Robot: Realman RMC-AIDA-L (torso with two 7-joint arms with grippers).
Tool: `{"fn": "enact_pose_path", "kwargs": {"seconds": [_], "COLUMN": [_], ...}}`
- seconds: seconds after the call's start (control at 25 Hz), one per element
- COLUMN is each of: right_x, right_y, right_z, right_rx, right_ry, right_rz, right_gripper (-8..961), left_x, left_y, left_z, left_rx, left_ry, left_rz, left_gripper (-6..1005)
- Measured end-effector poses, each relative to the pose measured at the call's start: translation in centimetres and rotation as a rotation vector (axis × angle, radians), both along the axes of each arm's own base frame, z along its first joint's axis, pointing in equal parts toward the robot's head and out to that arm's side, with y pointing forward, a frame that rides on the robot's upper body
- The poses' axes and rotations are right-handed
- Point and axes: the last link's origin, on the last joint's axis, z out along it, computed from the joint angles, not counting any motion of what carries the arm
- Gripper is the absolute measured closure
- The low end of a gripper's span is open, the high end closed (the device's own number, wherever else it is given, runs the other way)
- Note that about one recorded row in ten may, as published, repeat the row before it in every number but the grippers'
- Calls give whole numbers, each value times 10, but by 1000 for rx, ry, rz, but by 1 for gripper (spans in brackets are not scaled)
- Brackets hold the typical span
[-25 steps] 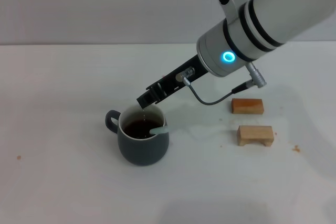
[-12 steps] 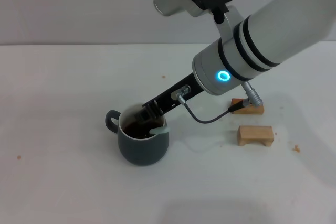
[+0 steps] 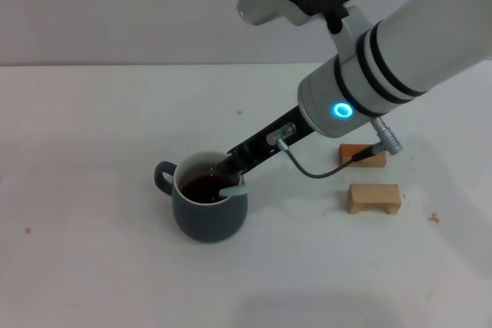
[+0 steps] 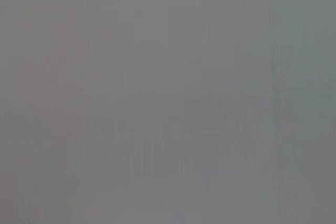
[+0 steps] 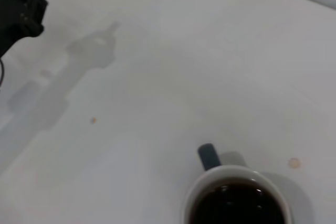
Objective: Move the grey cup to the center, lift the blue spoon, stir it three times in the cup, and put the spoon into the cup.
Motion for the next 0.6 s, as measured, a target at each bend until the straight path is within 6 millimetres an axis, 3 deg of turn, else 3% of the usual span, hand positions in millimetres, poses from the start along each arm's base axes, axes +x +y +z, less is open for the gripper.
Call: {"fn": "enact_pose_path", "kwargs": {"seconds": [0.6], "right_x": [6], "right_y": [-7], "right_z": [-3], "right_rx": [-30], "right_ry": [-7], "right_rz": [-17], "right_gripper": [725], "left_x": [2], "left_y": [2], "left_z": [-1], "left_rx": [3], "left_ry": [-4], "left_rz": [-6], "left_gripper": [998]}}
